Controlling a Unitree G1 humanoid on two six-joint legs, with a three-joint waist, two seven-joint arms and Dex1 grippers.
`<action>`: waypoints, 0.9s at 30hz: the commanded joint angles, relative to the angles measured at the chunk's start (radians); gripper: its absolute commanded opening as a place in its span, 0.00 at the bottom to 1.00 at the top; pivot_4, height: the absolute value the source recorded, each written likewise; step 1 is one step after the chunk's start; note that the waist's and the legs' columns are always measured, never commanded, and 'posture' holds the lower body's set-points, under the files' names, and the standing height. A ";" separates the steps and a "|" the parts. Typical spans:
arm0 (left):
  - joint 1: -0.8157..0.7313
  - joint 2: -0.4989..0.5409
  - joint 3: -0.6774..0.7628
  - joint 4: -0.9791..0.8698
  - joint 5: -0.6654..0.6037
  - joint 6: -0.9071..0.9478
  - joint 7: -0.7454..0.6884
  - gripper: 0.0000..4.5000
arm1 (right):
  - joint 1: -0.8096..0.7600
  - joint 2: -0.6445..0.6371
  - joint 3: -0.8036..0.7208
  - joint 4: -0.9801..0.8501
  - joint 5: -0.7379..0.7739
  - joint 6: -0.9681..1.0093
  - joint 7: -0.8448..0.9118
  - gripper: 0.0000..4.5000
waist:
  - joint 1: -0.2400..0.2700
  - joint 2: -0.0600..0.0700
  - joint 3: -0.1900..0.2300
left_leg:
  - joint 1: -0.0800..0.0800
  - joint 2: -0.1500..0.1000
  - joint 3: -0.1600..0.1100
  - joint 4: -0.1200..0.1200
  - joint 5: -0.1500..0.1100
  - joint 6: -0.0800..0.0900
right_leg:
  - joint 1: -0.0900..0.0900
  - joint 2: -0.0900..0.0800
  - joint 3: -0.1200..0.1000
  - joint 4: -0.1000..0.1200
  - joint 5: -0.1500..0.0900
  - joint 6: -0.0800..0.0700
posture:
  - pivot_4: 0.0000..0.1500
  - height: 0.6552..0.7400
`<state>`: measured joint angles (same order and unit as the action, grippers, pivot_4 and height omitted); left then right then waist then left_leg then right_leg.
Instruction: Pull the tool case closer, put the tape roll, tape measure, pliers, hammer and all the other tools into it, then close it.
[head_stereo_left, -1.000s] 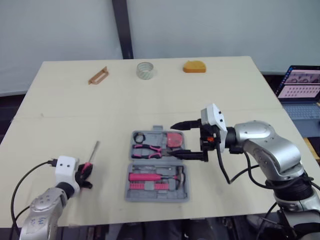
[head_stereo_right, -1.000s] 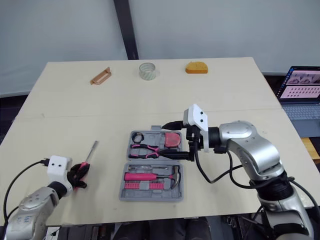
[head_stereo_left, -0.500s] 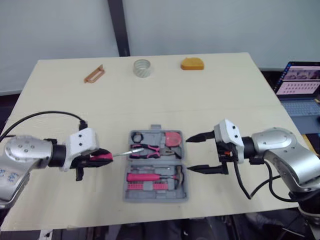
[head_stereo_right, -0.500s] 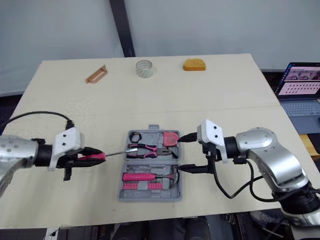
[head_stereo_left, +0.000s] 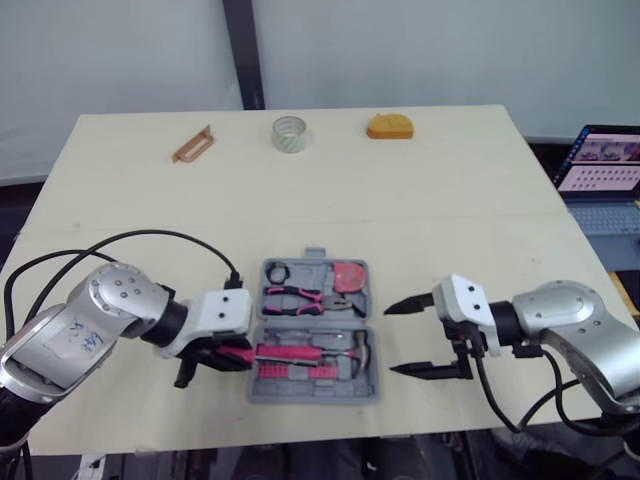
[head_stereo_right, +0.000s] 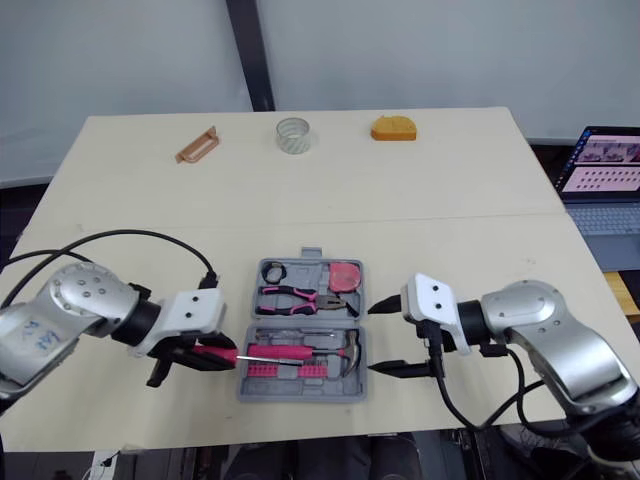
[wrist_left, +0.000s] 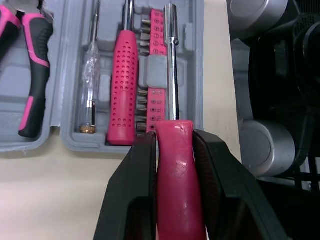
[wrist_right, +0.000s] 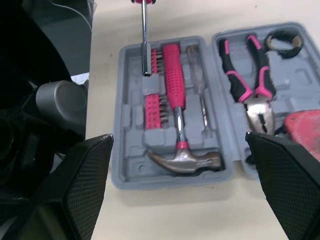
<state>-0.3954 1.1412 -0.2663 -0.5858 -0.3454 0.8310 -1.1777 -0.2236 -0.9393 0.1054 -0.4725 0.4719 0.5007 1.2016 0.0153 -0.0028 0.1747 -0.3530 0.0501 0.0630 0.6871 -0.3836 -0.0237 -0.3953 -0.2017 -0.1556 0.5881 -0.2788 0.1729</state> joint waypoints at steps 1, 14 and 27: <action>-0.021 -0.030 -0.042 -0.045 0.010 0.040 0.028 0.14 | 0.039 -0.018 -0.025 -0.050 0.008 -0.014 0.006 1.00 | 0.005 0.000 0.000 | 0.000 0.000 0.000 0.000 0.000 0.000 | 0.000 0.000 0.000 0.000 0.000 0.000 | 1.00 1.00; -0.020 -0.129 -0.144 -0.042 0.055 0.077 0.098 0.14 | 0.092 -0.045 -0.039 -0.049 0.026 -0.009 0.019 1.00 | 0.011 -0.001 0.001 | -0.002 0.000 -0.001 0.007 0.000 0.001 | 0.001 0.000 0.000 0.002 0.002 -0.001 | 1.00 1.00; -0.085 -0.252 -0.238 -0.072 0.070 0.247 0.214 0.14 | 0.085 -0.043 -0.028 -0.030 0.013 -0.020 0.023 1.00 | 0.013 -0.001 0.001 | -0.003 0.000 -0.001 0.011 -0.002 0.003 | 0.002 0.000 0.000 0.002 0.002 -0.001 | 1.00 1.00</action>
<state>-0.4668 0.8940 -0.4973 -0.6186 -0.2709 1.0627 -0.9741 -0.1358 -0.9725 0.1016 -0.4867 0.4744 0.4987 1.2063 0.0280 -0.0040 0.1754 -0.3555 0.0503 0.0619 0.6977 -0.3851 -0.0209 -0.3938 -0.2018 -0.1554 0.5902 -0.2767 0.1722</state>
